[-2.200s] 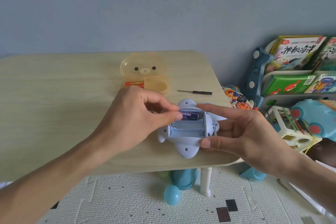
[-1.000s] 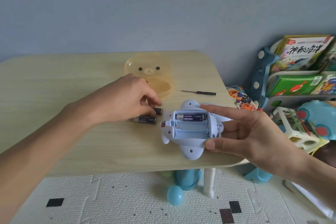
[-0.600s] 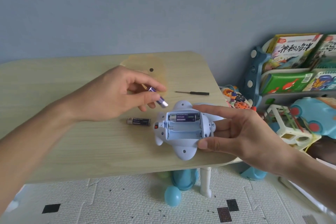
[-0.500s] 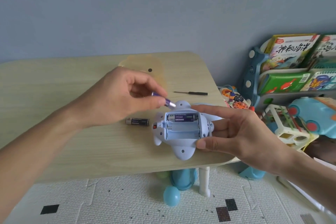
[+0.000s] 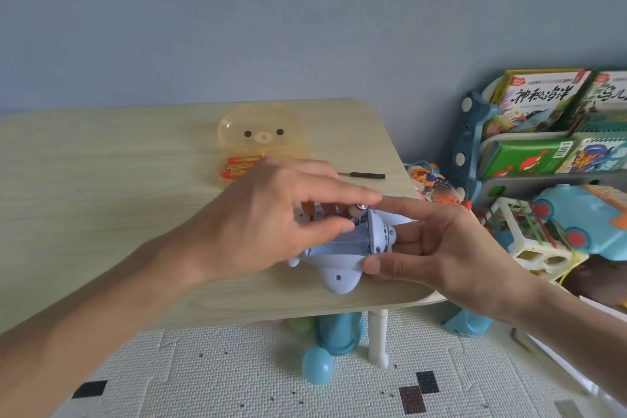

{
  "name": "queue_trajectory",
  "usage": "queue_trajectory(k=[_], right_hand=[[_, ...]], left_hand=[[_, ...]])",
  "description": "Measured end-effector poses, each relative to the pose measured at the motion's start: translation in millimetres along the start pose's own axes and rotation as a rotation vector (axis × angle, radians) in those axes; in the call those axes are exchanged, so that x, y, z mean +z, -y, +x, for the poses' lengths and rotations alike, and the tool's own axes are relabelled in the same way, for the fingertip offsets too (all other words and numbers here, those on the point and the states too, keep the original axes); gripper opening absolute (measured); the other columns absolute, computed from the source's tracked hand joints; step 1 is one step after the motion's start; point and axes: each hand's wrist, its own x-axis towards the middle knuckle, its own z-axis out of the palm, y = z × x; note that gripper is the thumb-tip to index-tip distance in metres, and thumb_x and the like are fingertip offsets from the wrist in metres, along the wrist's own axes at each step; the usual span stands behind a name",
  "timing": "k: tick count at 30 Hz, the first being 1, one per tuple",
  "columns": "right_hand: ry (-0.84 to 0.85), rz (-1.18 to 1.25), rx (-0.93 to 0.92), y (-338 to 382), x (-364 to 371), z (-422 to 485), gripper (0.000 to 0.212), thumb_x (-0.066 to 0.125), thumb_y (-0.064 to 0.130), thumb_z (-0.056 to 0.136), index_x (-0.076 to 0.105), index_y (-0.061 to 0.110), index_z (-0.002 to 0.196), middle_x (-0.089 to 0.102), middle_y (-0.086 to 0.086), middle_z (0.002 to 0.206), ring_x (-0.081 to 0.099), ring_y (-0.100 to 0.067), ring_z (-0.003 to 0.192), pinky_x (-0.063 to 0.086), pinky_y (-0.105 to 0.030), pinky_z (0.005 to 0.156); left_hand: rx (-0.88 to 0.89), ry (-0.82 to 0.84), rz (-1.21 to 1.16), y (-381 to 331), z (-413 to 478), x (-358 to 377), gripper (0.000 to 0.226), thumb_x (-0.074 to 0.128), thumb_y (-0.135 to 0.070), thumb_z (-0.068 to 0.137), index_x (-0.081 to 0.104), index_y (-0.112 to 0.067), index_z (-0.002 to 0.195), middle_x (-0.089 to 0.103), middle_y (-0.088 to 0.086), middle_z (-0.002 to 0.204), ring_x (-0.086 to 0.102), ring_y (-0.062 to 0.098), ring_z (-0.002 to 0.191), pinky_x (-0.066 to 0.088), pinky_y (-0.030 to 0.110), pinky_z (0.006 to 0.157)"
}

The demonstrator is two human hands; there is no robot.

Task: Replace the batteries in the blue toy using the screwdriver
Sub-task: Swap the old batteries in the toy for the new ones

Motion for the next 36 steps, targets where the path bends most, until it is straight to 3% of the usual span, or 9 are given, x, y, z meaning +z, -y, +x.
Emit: queue_trajectory(k=[4,9,11,16,22,26,33,36], right_hand=[[0.009,-0.018,-0.01,1,0,-1,0.06,0.082,0.003,0.074,0.068,0.021,0.13,0.083,-0.013,0.101,0.081,-0.025,0.094,0.064,-0.032,0.085],[-0.041,0.0,0.005,1,1,2,0.054,0.081,0.018,0.074,0.07,0.025,0.126,0.084,-0.014,0.097,0.08,-0.033,0.098,0.065,-0.038,0.086],[-0.067,-0.004,0.021,0,1,3,0.053,0.08,0.024,0.075,0.07,0.025,0.127,0.084,-0.013,0.095,0.08,-0.033,0.096,0.065,-0.045,0.088],[-0.106,-0.015,0.041,-3,1,5,0.062,0.082,0.03,0.069,0.068,0.027,0.13,0.084,-0.015,0.094,0.081,-0.036,0.092,0.061,-0.054,0.094],[-0.148,-0.016,0.023,-5,0,4,0.062,0.083,0.024,0.07,0.069,0.022,0.13,0.083,-0.018,0.092,0.08,-0.039,0.089,0.062,-0.057,0.089],[-0.137,-0.014,0.007,-5,0,4,0.059,0.082,0.02,0.071,0.07,0.023,0.129,0.083,-0.019,0.094,0.08,-0.04,0.091,0.063,-0.051,0.087],[-0.108,0.012,-0.005,-4,-1,1,0.056,0.079,0.013,0.074,0.071,0.021,0.128,0.083,-0.016,0.099,0.08,-0.035,0.094,0.066,-0.041,0.082],[-0.1,0.021,-0.011,-4,-1,1,0.054,0.079,0.013,0.072,0.073,0.022,0.126,0.083,-0.016,0.098,0.081,-0.034,0.093,0.066,-0.038,0.08]], left_hand=[[0.117,0.009,0.097,-2,0,11,0.033,0.075,-0.02,0.095,0.077,-0.018,0.128,0.077,-0.001,0.101,0.067,0.019,0.089,0.05,0.019,0.084],[0.116,-0.012,0.093,-3,-4,13,0.03,0.081,-0.013,0.091,0.081,-0.021,0.12,0.077,0.0,0.1,0.074,0.024,0.084,0.06,0.039,0.073],[0.118,-0.018,0.103,-3,-4,12,0.023,0.078,-0.014,0.092,0.082,-0.022,0.113,0.077,0.0,0.097,0.073,0.024,0.08,0.059,0.038,0.07],[0.161,0.044,0.21,0,-3,7,0.018,0.07,-0.024,0.095,0.086,-0.02,0.101,0.077,-0.003,0.094,0.058,0.003,0.086,0.053,0.025,0.076],[0.262,0.099,0.352,-1,-1,4,0.016,0.069,-0.016,0.096,0.085,-0.014,0.092,0.076,0.0,0.088,0.069,0.025,0.082,0.058,0.038,0.069],[0.295,0.092,0.403,-4,-1,4,0.018,0.067,-0.013,0.097,0.083,-0.012,0.089,0.075,0.002,0.085,0.068,0.028,0.081,0.058,0.041,0.065],[0.011,0.02,0.237,21,-12,-49,0.007,0.084,-0.022,0.088,0.088,-0.018,0.093,0.081,-0.009,0.089,0.071,0.006,0.08,0.054,0.018,0.085],[-0.136,0.08,0.278,37,-31,-69,0.009,0.084,-0.031,0.084,0.088,-0.026,0.09,0.08,-0.017,0.088,0.072,-0.001,0.082,0.053,0.017,0.084]])
